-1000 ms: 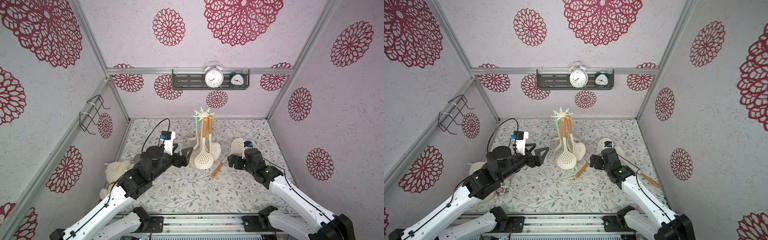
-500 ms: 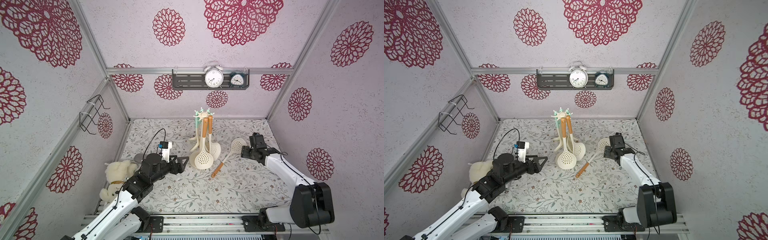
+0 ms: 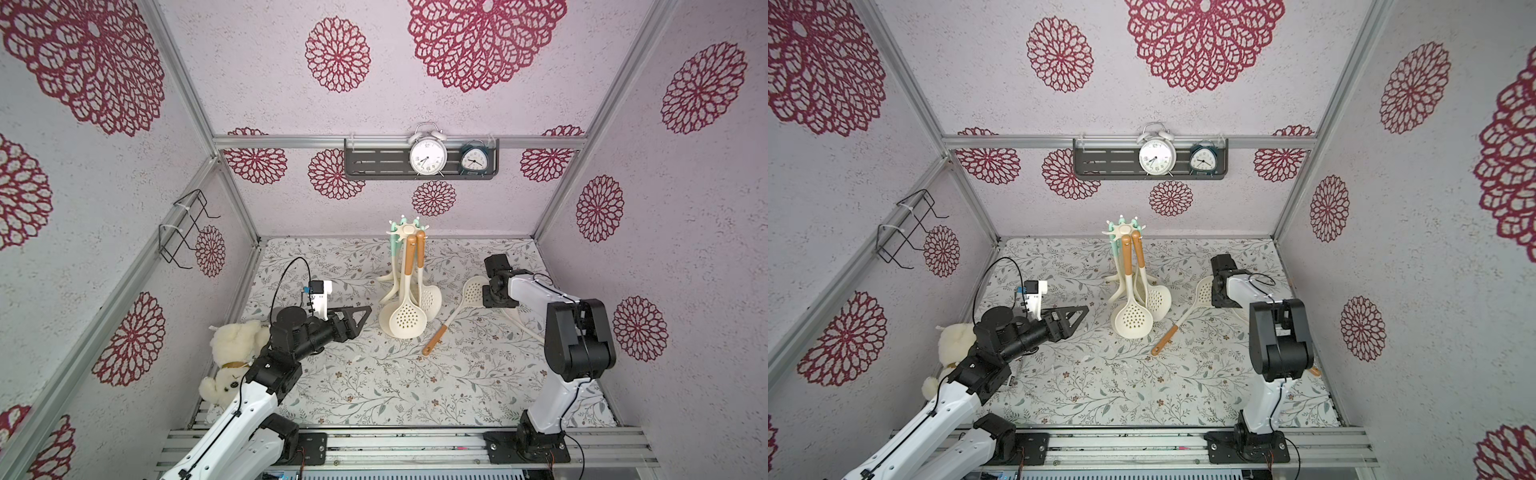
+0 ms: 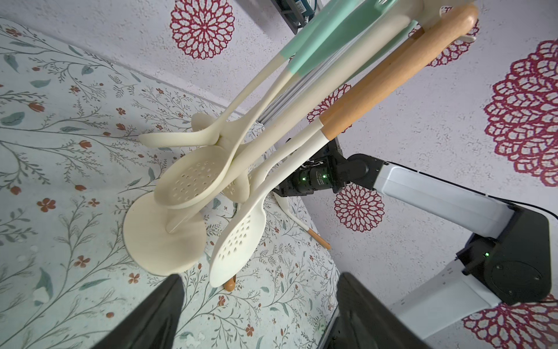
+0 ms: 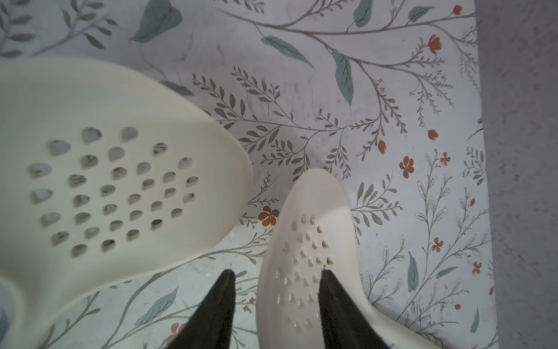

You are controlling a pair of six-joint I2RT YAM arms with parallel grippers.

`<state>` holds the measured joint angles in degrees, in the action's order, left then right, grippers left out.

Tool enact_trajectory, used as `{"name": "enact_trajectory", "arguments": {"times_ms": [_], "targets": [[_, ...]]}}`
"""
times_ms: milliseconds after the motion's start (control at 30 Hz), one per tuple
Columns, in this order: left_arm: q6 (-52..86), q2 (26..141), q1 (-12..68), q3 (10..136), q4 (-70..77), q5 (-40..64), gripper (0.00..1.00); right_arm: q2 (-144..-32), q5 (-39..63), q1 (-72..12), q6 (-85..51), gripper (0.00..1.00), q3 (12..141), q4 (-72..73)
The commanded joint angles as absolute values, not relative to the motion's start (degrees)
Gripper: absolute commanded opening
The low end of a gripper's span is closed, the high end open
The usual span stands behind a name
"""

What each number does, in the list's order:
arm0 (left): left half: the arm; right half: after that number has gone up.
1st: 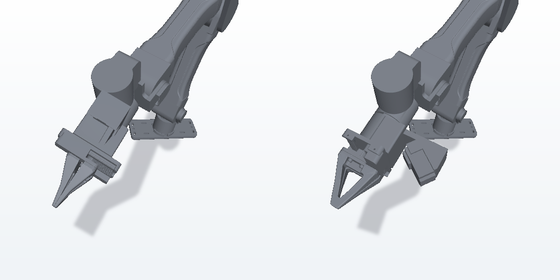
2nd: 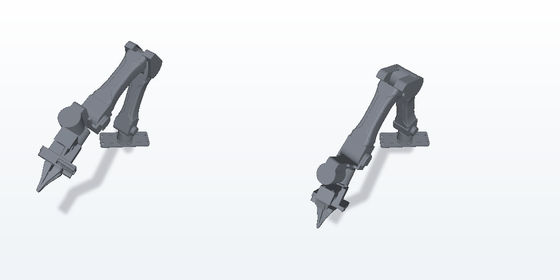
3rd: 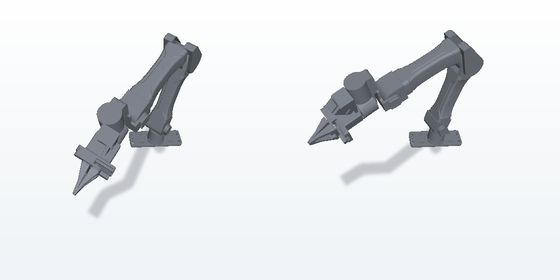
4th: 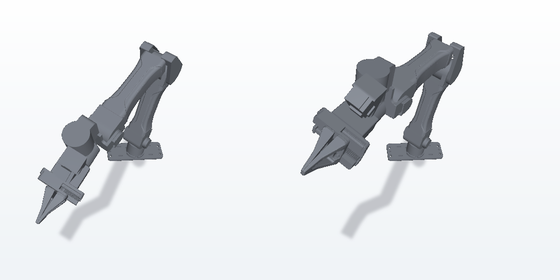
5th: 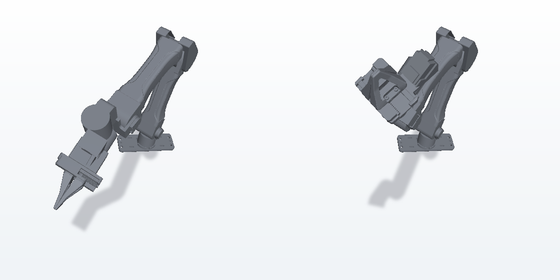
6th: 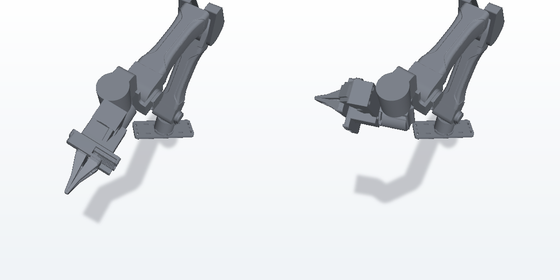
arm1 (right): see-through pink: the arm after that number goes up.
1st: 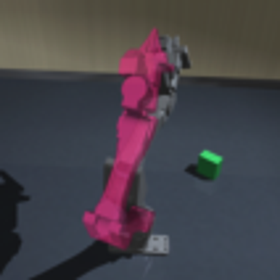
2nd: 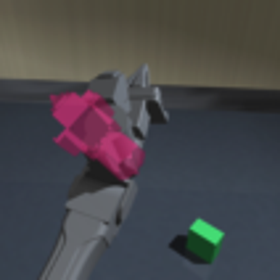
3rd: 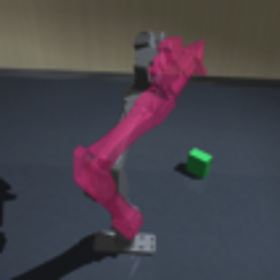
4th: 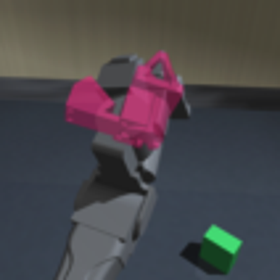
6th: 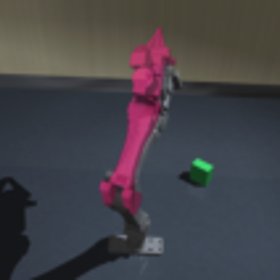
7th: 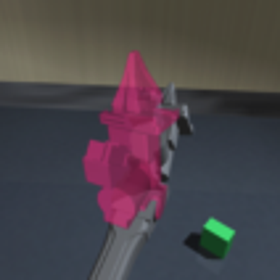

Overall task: Hang the skimmer on the kitchen utensil rack
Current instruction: Pick up the skimmer from the center of the board.

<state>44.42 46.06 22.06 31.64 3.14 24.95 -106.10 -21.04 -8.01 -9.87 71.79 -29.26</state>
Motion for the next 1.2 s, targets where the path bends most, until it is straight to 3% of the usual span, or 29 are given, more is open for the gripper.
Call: {"name": "enact_trajectory", "arguments": {"times_ms": [0,300,533,700,867,1167], "targets": [[44.74,44.84,21.24,31.03,4.35,26.04,0.83,-106.49,-22.34,-7.54,-8.92,0.39,73.7,-32.08],[43.17,43.99,19.81,32.99,-0.37,25.32,0.83,-100.37,-19.7,-7.47,-10.28,0.0,70.32,-29.06],[38.49,42.45,18.49,41.56,-15.84,22.68,0.85,-85.68,-15.38,-7.54,-10.9,0.0,65.99,-27.83],[31.89,45.46,17.6,55.71,-33.96,21.2,0.9,-68.0,0.93,-8.96,-5.14,0.0,63.56,-23.58],[28.62,50.94,17.39,69.99,-46.0,21.07,0.92,-55.98,10.01,-14.2,-1.21,0.0,62.51,-16.2],[26.03,61.26,17.29,93.12,-58.13,19.68,0.92,-47.7,19.07,-19.59,13.46,0.0,60.05,-1.9]]}}
